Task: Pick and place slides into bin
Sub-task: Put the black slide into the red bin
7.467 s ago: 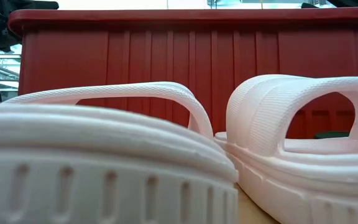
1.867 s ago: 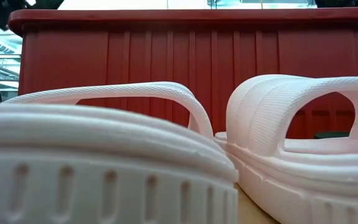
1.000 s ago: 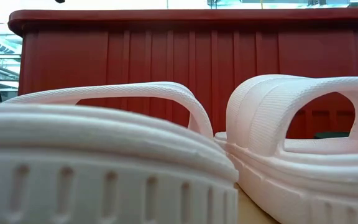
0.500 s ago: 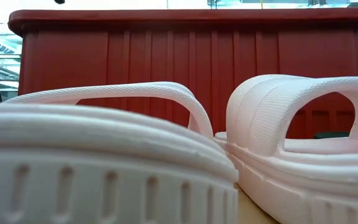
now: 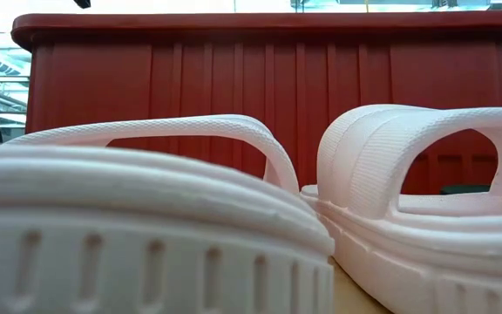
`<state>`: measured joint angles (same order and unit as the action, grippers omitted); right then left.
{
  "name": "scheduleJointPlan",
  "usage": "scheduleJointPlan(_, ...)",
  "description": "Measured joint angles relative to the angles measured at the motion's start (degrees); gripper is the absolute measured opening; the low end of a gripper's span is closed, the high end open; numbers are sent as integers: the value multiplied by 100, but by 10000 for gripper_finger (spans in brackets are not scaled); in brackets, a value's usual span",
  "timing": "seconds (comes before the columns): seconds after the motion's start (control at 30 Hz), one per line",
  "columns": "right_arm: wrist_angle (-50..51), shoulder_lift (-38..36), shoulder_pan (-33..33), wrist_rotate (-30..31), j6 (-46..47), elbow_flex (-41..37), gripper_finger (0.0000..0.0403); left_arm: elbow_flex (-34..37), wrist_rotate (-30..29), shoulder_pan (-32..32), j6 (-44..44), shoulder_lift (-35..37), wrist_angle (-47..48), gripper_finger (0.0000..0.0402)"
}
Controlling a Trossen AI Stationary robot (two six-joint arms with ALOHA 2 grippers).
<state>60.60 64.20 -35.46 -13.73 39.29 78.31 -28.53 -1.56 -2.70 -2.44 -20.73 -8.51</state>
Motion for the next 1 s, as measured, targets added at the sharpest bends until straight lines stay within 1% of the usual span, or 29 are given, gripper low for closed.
scheduleJointPlan(0.1,-364,-36,-197,15,369,-517,171,0,0,-2,-17,0,103,198)
scheduleJointPlan(0.17,-824,-98,-290,5,666,-922,171,0,2,0,-6,0,142,198)
scheduleJointPlan(0.33,-2345,-368,-539,-111,1410,-2008,171,0,4,-1,-6,0,151,198)
scheduleJointPlan(0.53,-3375,-656,-1050,28,2383,-3301,171,2,4,0,-22,2,187,198)
scheduleJointPlan(0.67,-4640,-786,-1277,32,2998,-4204,171,2,4,-2,-24,0,309,198)
scheduleJointPlan(0.77,-5590,-835,-1378,73,3374,-4733,171,2,4,-2,-6,0,341,198)
scheduleJointPlan(1.0,-5941,-843,-1636,418,3508,-5285,171,4,4,-1,17,-33,413,198)
